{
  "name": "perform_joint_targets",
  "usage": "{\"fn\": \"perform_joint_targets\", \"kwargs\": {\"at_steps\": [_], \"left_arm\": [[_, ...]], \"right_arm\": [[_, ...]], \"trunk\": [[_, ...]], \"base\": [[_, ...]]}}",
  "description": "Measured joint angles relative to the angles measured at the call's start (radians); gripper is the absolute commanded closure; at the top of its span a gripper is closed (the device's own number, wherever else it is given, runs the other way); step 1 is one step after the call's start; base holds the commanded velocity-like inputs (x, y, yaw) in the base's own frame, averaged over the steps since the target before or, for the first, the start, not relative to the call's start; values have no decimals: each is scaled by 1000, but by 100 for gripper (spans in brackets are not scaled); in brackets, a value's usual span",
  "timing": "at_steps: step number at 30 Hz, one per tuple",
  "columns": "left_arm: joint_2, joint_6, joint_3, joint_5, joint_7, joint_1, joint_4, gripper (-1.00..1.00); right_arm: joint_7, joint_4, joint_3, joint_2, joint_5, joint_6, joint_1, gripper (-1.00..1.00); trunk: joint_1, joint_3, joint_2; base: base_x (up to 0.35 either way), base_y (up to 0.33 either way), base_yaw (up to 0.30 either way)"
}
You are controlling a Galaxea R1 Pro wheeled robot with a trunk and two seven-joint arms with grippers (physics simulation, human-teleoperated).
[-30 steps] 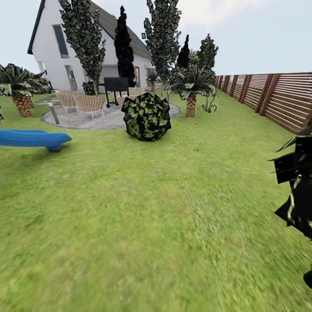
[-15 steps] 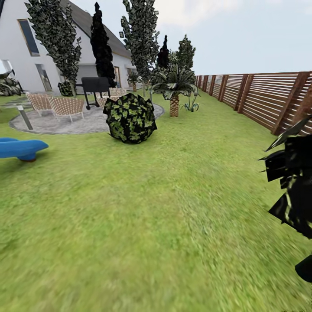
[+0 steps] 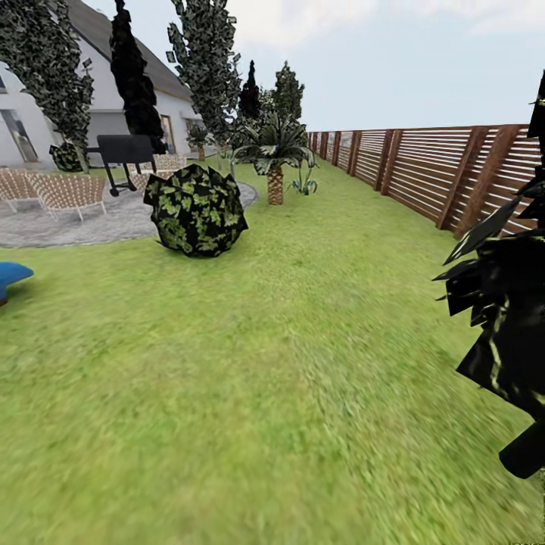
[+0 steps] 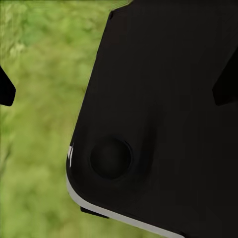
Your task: Take the three Easter eggs out of the wicker basket on the lawn in the garden, then place them on the lawn next to a single tree (choose any tree) so that all three eggs are next to the same tree and none are left in the basket.
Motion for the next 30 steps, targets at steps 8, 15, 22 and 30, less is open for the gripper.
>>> {"fn": "perform_joint_targets", "kwargs": {"at_steps": [8, 15, 22, 30], "left_arm": [[0, 0, 0, 0, 0, 0, 0, -100], [0, 0, 0, 0, 0, 0, 0, -100], [0, 0, -1, 0, 0, 0, 0, -100], [0, 0, -1, 0, 0, 0, 0, -100]], "right_arm": [[0, 0, 0, 0, 1, 0, 0, -100], [0, 0, 0, 0, 1, 0, 0, -100], [0, 0, 0, -2, 1, 0, 0, -100], [-1, 1, 0, -1, 0, 1, 0, -100]], "trunk": [[0, 0, 0], [0, 0, 0], [0, 0, 0], [0, 0, 0]], "base": [[283, 135, -252], [283, 135, -245], [283, 135, -39], [283, 134, -1]]}}
